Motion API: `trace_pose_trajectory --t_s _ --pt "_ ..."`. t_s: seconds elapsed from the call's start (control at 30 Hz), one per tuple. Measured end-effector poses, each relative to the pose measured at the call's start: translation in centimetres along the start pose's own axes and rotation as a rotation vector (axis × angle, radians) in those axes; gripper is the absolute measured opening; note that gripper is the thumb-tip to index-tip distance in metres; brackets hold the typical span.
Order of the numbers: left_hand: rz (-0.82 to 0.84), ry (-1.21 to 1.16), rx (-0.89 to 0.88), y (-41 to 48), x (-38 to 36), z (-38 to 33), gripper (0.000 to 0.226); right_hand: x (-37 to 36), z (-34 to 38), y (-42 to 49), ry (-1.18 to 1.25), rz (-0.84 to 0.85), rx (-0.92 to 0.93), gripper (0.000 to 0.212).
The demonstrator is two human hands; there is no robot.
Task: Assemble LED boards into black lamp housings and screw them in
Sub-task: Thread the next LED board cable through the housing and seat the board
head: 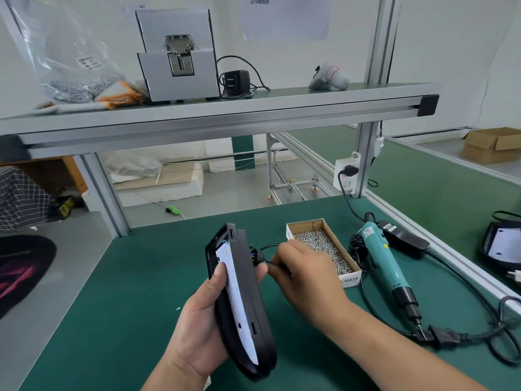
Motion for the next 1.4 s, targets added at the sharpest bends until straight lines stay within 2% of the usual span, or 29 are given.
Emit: trace_pose_trajectory --t_s 0.1,0.2,0.4,0.47,0.67,0.9,1.2,1.4 --pt "0.018 -0.006 0.004 0.0 0.0 0.1 0.047 -0.4 0.1 -0.1 -0.004 0.026 0.009 0.029" --pt "0.005 0.002 -0.007 0.0 0.1 0.2 0.054 -0.4 -0.1 -0.2 -0.021 0.045 0.021 0.031" --pt "0.005 0.066 -0.015 -0.1 0.0 0.0 0.059 -0.2 -0.1 -0.3 -0.038 0.032 0.045 0.021" --pt "0.016 0.104 -0.042 -0.1 0.0 0.1 0.055 -0.2 0.0 -0.4 -0.022 0.039 0.045 0.029" --pt "0.019 0.144 -0.038 0.1 -0.2 0.6 0.056 -0.2 0.0 -0.2 0.041 0.062 0.055 0.020" --pt "-0.064 0.166 -0.015 0.3 -0.1 0.9 0.082 -0.2 0.4 -0.2 0.073 0.083 0.071 0.018" --pt "-0.140 0.153 0.010 0.2 -0.3 0.7 0.088 -0.9 -0.8 -0.5 0.044 0.208 0.006 0.034" --pt "-0.137 0.104 0.014 0.2 -0.6 0.9 0.082 -0.6 -1.3 -0.6 0.063 0.218 0.001 0.027"
Point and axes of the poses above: each hand's wrist, its own y-axis towards the middle knuckle, its own x-axis out of the back of the hand, z = x × y, the point moved 3 cm from there along y, towards the middle knuckle, and after that the axes turned 3 degrees about -z, right-handed, at the moved point
